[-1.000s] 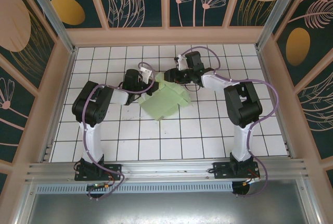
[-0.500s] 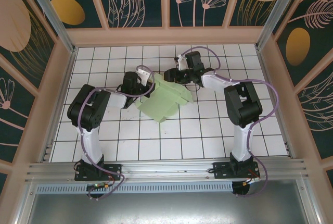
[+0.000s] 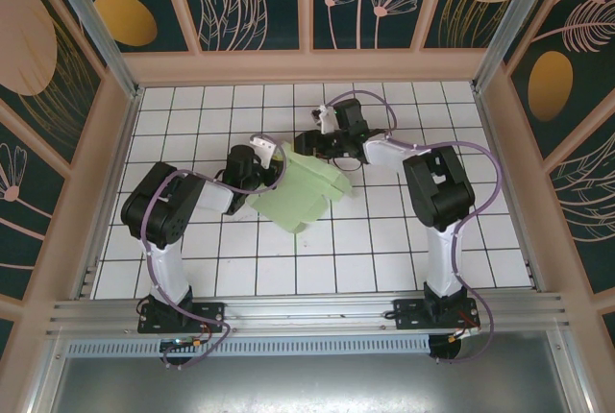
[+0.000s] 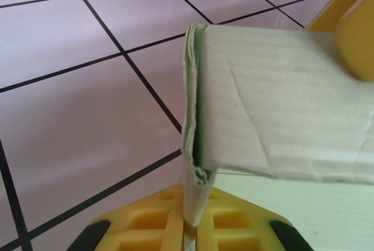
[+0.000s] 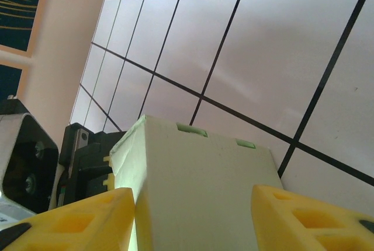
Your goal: Fold the paper box
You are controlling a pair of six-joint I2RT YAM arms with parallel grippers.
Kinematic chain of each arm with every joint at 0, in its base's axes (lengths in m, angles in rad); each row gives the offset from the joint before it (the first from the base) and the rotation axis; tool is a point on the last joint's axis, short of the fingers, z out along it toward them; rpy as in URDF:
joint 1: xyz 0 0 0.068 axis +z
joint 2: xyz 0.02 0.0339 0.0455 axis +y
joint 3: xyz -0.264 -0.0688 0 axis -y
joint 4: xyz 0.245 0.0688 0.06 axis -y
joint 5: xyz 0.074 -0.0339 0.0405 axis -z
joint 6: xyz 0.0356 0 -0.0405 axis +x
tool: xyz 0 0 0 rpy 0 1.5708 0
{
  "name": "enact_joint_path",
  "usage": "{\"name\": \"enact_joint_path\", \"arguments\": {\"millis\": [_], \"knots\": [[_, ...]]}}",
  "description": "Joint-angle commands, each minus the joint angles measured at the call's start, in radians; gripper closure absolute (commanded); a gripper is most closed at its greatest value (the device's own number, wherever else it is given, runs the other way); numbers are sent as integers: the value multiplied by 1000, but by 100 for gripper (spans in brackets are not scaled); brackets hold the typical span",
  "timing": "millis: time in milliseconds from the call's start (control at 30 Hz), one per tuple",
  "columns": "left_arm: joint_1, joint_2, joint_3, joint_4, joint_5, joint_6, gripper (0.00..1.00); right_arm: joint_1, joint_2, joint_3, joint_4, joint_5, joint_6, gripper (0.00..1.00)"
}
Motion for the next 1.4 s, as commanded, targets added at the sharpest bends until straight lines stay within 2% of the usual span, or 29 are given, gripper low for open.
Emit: {"name": "enact_joint_path", "arguments": {"millis": [0, 167, 333, 467, 533, 633, 733, 833, 1100, 1367], "knots": [[-7, 11, -14, 44, 28, 17, 90, 14, 32, 5, 20, -13, 4, 44], [-9, 15, -20, 49, 34, 27, 90, 18, 56, 38, 22, -26, 10, 39], [-8, 16, -18, 39, 35, 30, 90, 24, 85, 66, 14, -33, 11, 38], [-9, 17, -14, 27, 32, 24, 84, 23, 96, 59, 4, -30, 6, 40], [-9, 19, -9, 17, 13, 15, 76, 21, 94, 45, 6, -37, 5, 42], [-8, 38, 22, -19, -16, -1, 70, 20, 89, 25, 12, -65, 1, 42], [-9, 54, 44, -41, -7, -3, 69, 19, 88, 11, 20, -108, -4, 43], [-9, 59, 43, -30, -1, -3, 73, 19, 85, -5, 33, -136, 0, 43], [-9, 52, 40, -27, 14, -8, 100, 10, 59, -22, 43, -98, 15, 42], [-8, 41, 23, 32, 37, -106, 100, -49, -110, -148, 175, 9, 76, 32]]}}
